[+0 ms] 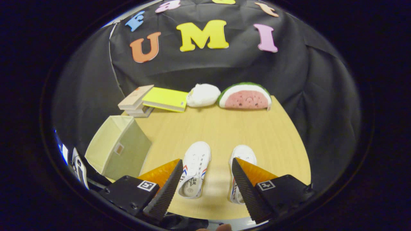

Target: Open the storage box then place both shoes into the box .Put the left shoe in first, then the right shoe, with the right side of both shoes facing outward in a uniform manner.

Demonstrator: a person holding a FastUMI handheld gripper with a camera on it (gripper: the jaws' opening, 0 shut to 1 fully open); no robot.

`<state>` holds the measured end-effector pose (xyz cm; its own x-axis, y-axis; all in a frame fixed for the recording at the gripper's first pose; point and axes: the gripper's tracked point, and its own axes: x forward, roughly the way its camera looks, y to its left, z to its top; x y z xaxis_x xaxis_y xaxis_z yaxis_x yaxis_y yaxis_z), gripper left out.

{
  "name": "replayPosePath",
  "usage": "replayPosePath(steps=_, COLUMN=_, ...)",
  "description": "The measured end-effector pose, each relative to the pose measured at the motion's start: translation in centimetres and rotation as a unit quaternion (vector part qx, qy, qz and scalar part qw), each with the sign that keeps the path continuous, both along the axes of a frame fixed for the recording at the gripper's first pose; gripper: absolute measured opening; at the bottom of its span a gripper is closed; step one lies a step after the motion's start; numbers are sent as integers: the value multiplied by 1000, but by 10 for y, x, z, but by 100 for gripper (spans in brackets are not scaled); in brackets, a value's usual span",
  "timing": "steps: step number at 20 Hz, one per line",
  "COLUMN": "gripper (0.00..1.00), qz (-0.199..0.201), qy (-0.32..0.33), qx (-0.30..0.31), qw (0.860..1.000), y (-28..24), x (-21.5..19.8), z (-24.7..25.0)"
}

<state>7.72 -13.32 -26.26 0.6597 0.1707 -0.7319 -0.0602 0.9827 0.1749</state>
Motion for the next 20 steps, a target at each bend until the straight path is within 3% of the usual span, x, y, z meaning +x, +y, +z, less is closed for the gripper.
replayPosePath(steps=5, gripper=98, qz=28, qy=114, qx=28, qw=993, y=10, x=2, z=-72)
replayPosePath(steps=11, gripper=94, qz=46, qy=204, qx=64, qw=976, y=23, x=12, z=-121)
replayPosePath(steps=15, gripper=76, qz=64, qy=238, qx=97, qw=964, y=36, x=15, z=-127)
replayPosePath(steps=16, gripper=64, qz=67, qy=241, qx=112, qw=962, y=39, x=16, z=-126)
replayPosePath(steps=17, gripper=60, qz=69, qy=251, qx=125, qw=957, y=42, x=15, z=-124)
replayPosePath(steps=18, gripper=36, qz=62, qy=251, qx=130, qw=957, y=41, x=12, z=-121)
replayPosePath(steps=20, gripper=24, qz=61, qy=253, qx=134, qw=956, y=41, x=15, z=-123)
